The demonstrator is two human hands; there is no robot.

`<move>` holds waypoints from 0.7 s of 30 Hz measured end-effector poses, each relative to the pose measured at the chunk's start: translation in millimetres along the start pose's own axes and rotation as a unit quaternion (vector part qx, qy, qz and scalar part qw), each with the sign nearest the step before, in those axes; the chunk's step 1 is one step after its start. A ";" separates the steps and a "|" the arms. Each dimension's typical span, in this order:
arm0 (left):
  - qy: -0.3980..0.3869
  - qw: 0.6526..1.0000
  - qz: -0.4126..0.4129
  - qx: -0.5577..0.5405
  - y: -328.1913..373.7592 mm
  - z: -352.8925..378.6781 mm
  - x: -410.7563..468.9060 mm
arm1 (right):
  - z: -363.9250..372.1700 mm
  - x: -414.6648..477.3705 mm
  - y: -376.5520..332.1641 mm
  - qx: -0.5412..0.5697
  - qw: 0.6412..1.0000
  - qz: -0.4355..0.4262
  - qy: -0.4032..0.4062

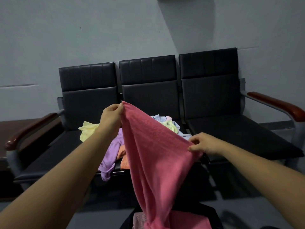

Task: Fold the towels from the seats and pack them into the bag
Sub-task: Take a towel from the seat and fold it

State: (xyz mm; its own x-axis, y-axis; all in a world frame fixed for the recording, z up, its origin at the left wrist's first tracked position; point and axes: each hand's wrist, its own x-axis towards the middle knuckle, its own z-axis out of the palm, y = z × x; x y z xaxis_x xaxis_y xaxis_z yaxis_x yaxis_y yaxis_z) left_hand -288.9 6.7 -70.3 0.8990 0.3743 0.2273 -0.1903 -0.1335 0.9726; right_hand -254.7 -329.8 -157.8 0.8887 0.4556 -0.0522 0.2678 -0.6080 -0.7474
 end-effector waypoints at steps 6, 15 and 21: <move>0.036 0.992 0.058 0.108 -3.2 -7.4 1.8 | -11.7 6.4 14.1 -0.026 0.992 0.014 0.120; -0.117 0.973 0.084 0.182 -15.7 -28.5 1.2 | -33.1 17.0 -22.0 0.350 0.877 0.069 0.320; -0.262 0.959 0.021 0.105 -1.7 -20.8 -14.2 | -29.3 19.2 -48.8 0.348 0.877 0.061 0.325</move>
State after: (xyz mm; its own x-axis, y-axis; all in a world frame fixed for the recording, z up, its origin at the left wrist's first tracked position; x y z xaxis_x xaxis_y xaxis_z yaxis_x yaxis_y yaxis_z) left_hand -309.6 20.7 -74.2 0.9775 -0.1412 0.1567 -0.1966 -0.3402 0.9196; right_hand -239.7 -310.4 -102.9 0.9800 -0.1900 0.0593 0.0645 0.0210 -0.9977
